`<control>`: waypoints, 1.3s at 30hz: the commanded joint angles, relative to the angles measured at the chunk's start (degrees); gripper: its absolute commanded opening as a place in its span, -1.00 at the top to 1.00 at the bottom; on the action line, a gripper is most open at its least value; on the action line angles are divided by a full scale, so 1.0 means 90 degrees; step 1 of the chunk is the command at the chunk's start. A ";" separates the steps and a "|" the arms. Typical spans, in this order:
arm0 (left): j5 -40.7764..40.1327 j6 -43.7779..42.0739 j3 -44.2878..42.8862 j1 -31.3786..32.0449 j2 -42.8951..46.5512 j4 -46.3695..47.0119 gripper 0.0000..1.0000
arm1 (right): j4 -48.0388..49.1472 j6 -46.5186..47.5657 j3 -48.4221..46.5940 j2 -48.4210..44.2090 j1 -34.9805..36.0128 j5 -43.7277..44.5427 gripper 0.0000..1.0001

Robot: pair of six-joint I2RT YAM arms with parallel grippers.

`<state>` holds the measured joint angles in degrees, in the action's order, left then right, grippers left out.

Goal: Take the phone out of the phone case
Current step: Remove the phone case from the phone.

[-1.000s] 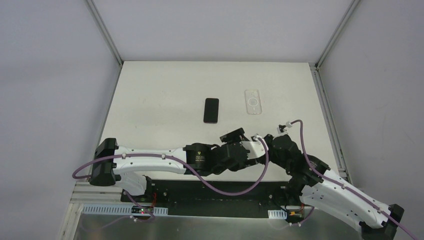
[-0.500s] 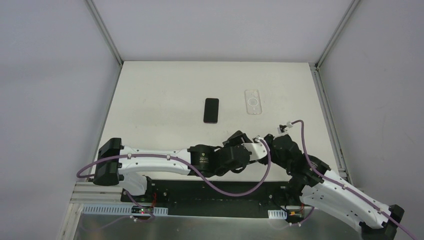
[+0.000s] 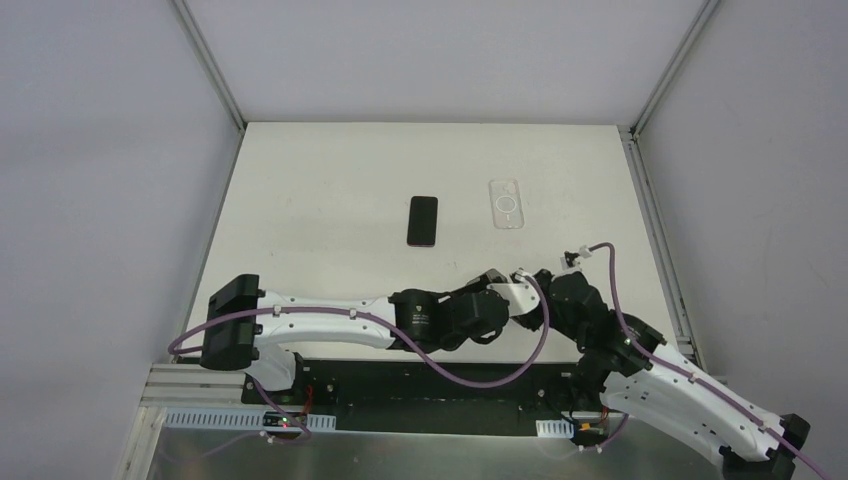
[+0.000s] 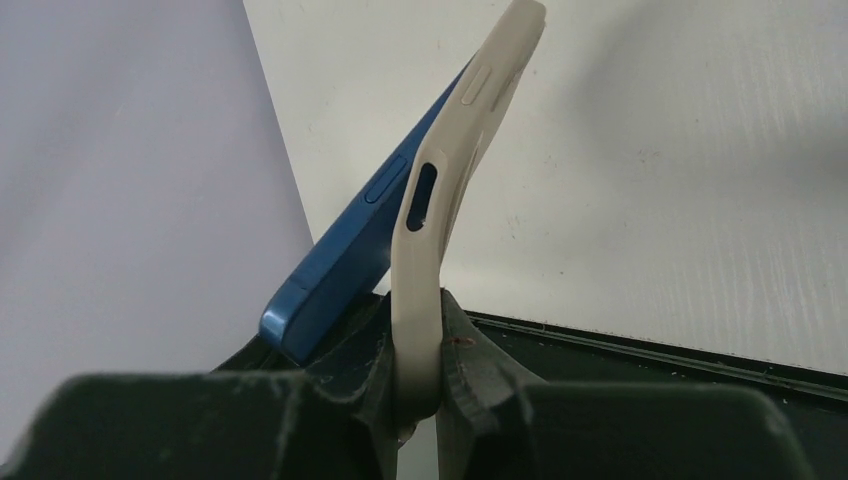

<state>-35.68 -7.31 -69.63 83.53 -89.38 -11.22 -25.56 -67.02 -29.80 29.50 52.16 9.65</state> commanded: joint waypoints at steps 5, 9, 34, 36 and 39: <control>0.0184 0.0019 0.0020 -0.0092 0.0844 0.0035 1.00 | 0.0170 0.0300 -0.0184 -0.0369 0.0039 0.0379 1.00; 0.0284 0.0077 0.0031 -0.0039 0.1123 0.0059 1.00 | 0.0164 0.0346 -0.0192 -0.0294 0.0034 0.0446 1.00; 0.0070 0.0401 0.0211 0.0078 0.1895 0.0129 1.00 | -0.0468 0.1120 -0.0177 -0.0211 -0.0134 0.1654 1.00; -0.0038 0.0431 0.0292 0.0075 0.2020 0.0134 1.00 | -0.0688 0.1350 -0.0261 -0.0238 -0.0223 0.1931 1.00; -0.0220 0.0476 0.0623 0.0076 0.2389 0.0205 1.00 | -0.1165 0.1863 -0.0446 -0.0020 -0.0706 0.2230 1.00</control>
<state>-33.67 -4.16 -66.37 83.68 -73.45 -13.54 -31.07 -56.77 -30.02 27.99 50.02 23.18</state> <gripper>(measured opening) 0.066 0.156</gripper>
